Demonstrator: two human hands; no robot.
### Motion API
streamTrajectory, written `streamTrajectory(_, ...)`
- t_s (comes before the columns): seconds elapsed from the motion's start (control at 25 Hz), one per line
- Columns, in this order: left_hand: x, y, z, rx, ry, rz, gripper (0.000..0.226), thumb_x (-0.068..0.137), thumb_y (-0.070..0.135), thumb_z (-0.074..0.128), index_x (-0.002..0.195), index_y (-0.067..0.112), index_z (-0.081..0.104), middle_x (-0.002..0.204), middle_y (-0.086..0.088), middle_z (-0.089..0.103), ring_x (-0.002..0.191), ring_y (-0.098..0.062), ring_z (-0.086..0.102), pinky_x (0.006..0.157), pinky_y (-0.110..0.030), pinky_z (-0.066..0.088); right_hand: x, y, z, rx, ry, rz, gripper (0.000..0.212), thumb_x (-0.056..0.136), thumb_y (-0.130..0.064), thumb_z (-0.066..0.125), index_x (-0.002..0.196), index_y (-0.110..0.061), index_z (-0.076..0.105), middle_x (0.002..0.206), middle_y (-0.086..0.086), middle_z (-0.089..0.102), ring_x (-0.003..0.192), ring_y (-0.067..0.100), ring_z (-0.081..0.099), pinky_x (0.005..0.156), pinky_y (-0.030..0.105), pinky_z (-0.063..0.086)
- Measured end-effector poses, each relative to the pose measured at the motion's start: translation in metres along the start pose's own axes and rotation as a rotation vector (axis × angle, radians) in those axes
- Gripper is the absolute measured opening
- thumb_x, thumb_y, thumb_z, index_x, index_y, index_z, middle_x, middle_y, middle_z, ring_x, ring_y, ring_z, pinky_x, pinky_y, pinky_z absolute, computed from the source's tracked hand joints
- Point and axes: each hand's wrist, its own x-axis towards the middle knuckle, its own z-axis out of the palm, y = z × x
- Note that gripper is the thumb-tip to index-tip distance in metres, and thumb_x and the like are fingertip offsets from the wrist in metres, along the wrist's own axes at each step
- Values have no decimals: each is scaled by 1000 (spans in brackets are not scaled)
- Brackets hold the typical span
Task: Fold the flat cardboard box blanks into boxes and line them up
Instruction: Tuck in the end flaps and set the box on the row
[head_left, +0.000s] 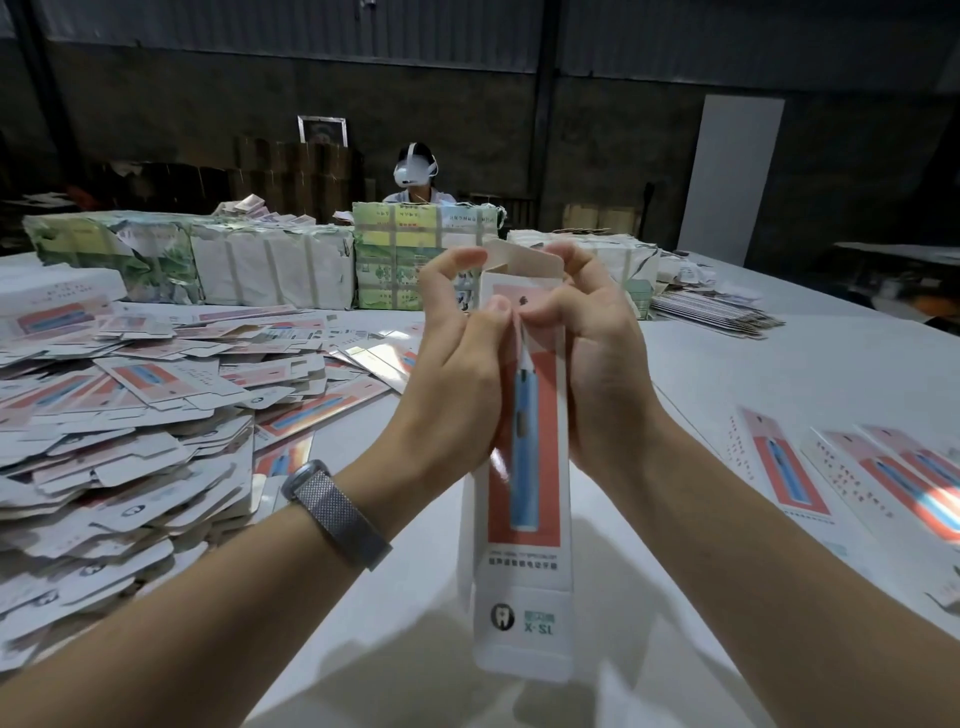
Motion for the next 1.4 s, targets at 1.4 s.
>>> streamTrajectory(1.4,5,1,-13,242,-182,147,32,103,21,34,130,36,26,104,-35,51,82,-48,60,70,-56,57,11,-19,-18,-328,-99,104,30,102,-20,45,120,-12,68,106,21,69,112,45,61,106,64,40)
